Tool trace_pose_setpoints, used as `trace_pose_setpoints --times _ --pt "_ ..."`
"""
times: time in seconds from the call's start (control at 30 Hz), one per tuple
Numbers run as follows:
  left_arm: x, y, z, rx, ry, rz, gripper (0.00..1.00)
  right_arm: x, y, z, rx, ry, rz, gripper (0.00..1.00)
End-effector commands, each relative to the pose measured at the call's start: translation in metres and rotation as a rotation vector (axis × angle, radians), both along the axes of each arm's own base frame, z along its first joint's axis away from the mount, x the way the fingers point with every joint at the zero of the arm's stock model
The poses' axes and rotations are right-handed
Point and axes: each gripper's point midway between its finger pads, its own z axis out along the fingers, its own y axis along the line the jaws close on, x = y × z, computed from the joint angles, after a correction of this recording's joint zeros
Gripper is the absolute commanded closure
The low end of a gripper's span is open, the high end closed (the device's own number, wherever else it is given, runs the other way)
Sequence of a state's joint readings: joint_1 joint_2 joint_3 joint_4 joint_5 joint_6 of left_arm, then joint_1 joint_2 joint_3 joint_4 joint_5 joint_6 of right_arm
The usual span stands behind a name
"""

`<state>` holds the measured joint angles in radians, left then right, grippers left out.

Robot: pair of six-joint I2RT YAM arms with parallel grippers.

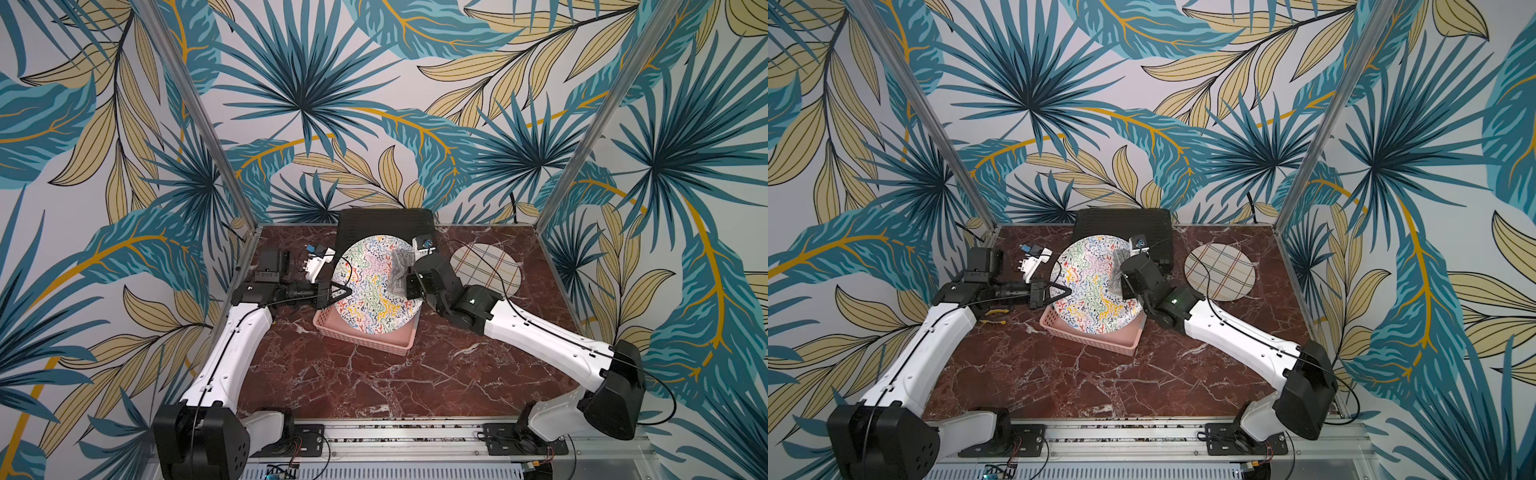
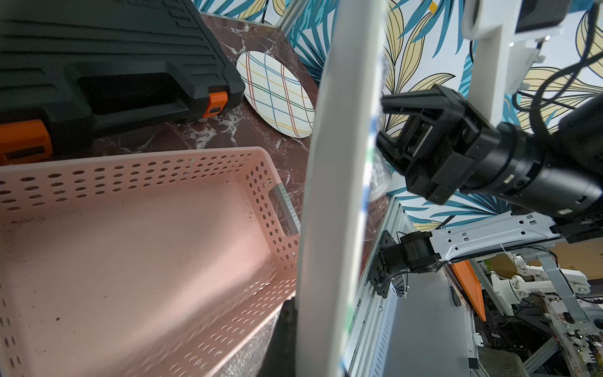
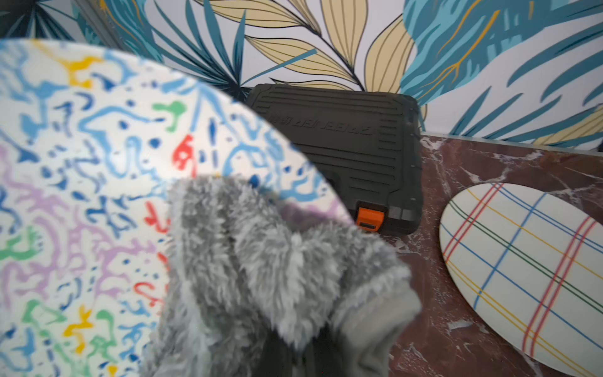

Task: Wipe the wet plate dry
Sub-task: Wipe the plate with towel.

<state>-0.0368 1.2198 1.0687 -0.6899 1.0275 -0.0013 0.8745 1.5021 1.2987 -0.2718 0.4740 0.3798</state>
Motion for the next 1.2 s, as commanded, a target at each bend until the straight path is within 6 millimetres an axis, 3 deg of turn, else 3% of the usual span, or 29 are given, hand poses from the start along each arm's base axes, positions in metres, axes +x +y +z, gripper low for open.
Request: trace_pose_setpoints --times 0.0,0.13,0.23,0.3,0.37,0.47,0.77,0.87,0.93,1.03,1.1,1.17 --pt "-0.005 -0.012 0.036 -0.076 -0.128 -0.092 1.00 -0.015 0.056 0.002 0.019 -0.001 0.167 1.00" --pt "-0.004 -0.012 0.032 -0.069 -0.119 -0.089 1.00 -0.033 0.113 0.013 0.018 -0.004 0.317 1.00" --pt "-0.004 -0.013 0.032 -0.070 -0.121 -0.087 1.00 -0.043 0.141 0.011 0.022 0.029 0.391 1.00" --pt "-0.003 -0.013 0.034 -0.069 -0.122 -0.085 1.00 -0.045 0.147 0.006 0.024 0.051 0.400 1.00" --pt "-0.004 -0.013 0.034 -0.069 -0.123 -0.086 1.00 -0.042 0.139 -0.002 0.007 0.054 0.362 1.00" --pt "-0.004 -0.014 0.037 -0.073 -0.125 -0.086 1.00 -0.031 0.110 -0.014 0.008 0.066 0.267 1.00" --pt "-0.005 -0.015 0.049 -0.087 -0.141 -0.091 1.00 0.004 -0.035 -0.032 -0.037 0.072 -0.089 1.00" --pt "-0.006 -0.016 0.052 -0.093 -0.144 -0.093 1.00 0.009 -0.067 -0.031 -0.059 0.063 -0.156 1.00" --pt "-0.005 -0.016 0.053 -0.093 -0.147 -0.092 1.00 0.009 -0.074 -0.031 -0.078 0.060 -0.171 1.00" --pt "-0.005 -0.016 0.054 -0.095 -0.146 -0.089 1.00 0.007 -0.065 -0.036 -0.053 0.083 -0.145 1.00" --pt "-0.003 -0.015 0.055 -0.095 -0.147 -0.083 1.00 0.004 -0.049 -0.037 -0.030 0.079 -0.105 1.00" --pt "-0.001 -0.015 0.054 -0.097 -0.141 -0.073 1.00 -0.005 -0.016 -0.035 -0.036 0.053 -0.035 1.00"
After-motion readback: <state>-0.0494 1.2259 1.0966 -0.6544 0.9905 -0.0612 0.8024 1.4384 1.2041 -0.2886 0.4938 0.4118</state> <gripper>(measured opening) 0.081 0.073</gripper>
